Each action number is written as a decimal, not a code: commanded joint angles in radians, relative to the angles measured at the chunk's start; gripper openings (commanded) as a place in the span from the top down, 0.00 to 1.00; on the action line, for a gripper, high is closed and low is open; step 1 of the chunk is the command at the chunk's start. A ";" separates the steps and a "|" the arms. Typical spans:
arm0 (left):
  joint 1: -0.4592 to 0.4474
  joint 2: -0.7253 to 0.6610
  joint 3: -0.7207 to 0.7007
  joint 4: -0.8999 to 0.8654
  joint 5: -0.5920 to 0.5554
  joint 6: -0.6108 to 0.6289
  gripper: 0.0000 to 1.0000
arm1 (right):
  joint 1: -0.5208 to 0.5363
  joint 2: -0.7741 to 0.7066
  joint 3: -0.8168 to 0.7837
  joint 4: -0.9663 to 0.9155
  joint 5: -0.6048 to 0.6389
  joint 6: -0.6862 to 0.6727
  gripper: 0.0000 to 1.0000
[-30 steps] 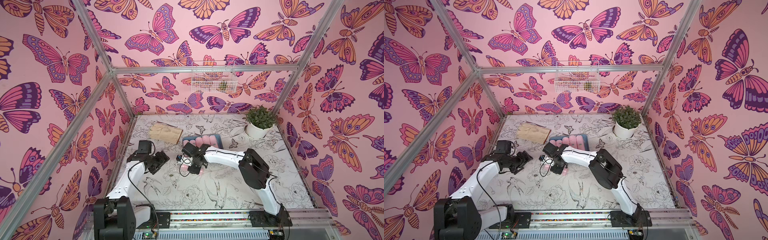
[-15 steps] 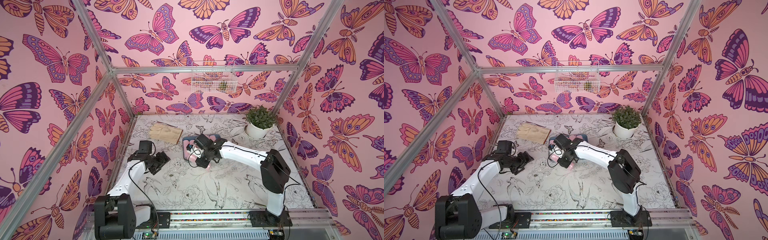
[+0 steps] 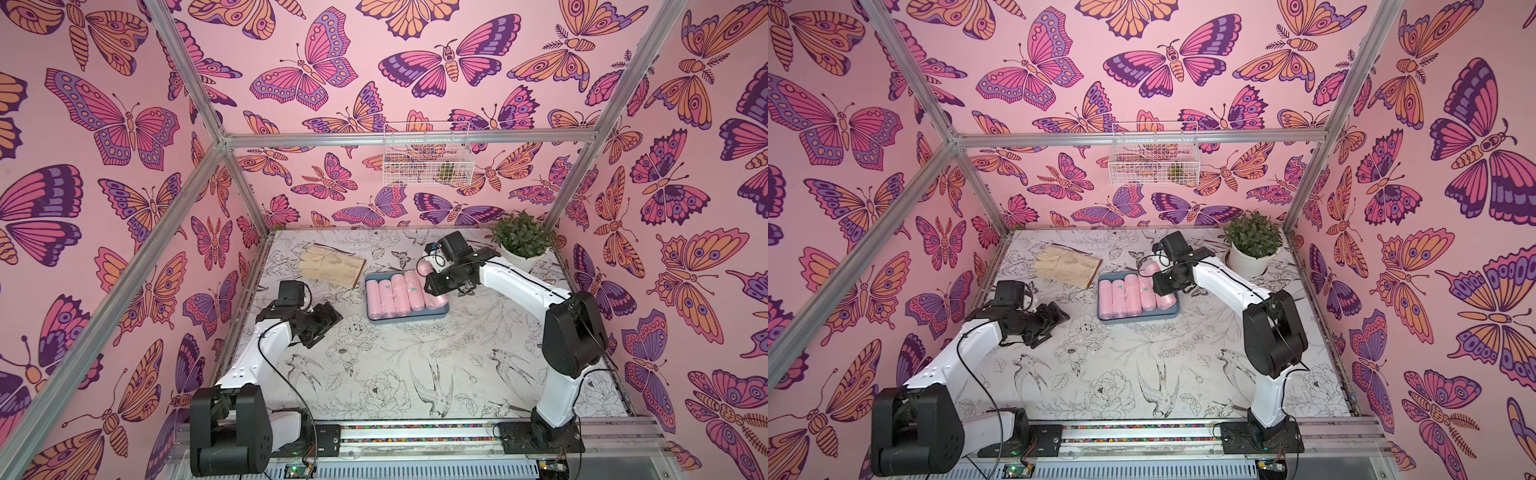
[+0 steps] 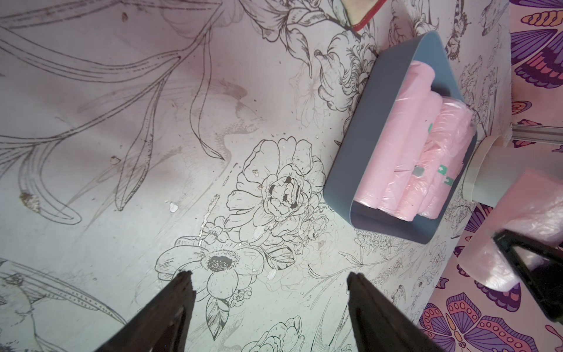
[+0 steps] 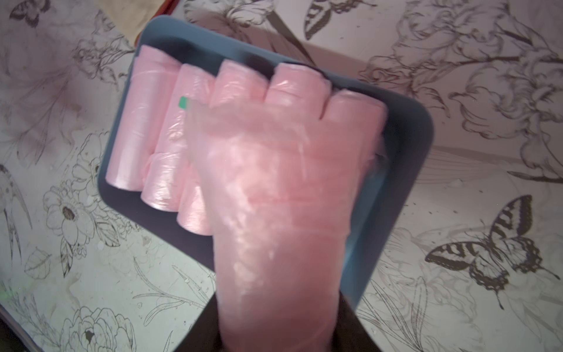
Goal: Put the roll of trash bags into the storage box
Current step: Pick up the roll of trash bags from the center of the board, then place the roll of trash bags in the storage box.
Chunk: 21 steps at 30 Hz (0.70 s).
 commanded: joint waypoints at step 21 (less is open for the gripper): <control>0.008 0.004 -0.036 0.023 0.019 0.023 0.16 | -0.088 0.158 0.056 0.115 -0.066 0.263 0.58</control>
